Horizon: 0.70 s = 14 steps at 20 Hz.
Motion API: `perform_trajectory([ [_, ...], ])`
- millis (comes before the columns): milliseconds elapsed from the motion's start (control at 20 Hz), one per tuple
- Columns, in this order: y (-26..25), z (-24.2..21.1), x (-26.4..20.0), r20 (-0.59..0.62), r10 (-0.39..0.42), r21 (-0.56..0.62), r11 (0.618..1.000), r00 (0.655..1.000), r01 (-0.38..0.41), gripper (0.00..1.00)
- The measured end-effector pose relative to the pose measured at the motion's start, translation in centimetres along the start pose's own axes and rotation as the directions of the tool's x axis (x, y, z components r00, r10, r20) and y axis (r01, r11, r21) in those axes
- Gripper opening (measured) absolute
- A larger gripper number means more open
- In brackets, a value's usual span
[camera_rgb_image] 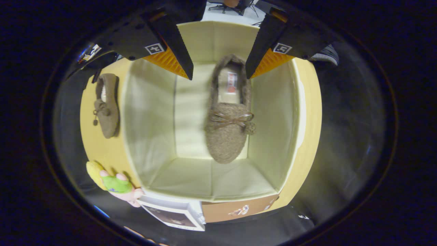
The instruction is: Open the storage box then place both shoes into the box .Put the left shoe in first, then the right shoe, with the right side of both shoes facing outward in a uniform manner.
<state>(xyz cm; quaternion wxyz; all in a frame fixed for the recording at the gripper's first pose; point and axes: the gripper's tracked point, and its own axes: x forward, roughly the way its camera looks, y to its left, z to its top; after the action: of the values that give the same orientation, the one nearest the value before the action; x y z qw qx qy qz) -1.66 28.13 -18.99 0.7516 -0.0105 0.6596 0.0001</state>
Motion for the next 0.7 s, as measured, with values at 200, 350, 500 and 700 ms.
perform_trajectory([
  [200, -3.2, 0.4, -4.4, 0.051, -0.026, 0.079, 0.997, 0.998, 0.022, 0.99],
  [350, -7.0, 1.7, -7.8, 0.120, -0.071, 0.141, 0.989, 0.990, 0.054, 0.99],
  [500, -12.6, 2.3, -9.9, 0.150, -0.178, 0.175, 0.973, 0.972, 0.151, 0.99],
  [700, -20.8, 2.0, -9.5, 0.118, -0.330, 0.214, 0.929, 0.937, 0.300, 0.98],
])
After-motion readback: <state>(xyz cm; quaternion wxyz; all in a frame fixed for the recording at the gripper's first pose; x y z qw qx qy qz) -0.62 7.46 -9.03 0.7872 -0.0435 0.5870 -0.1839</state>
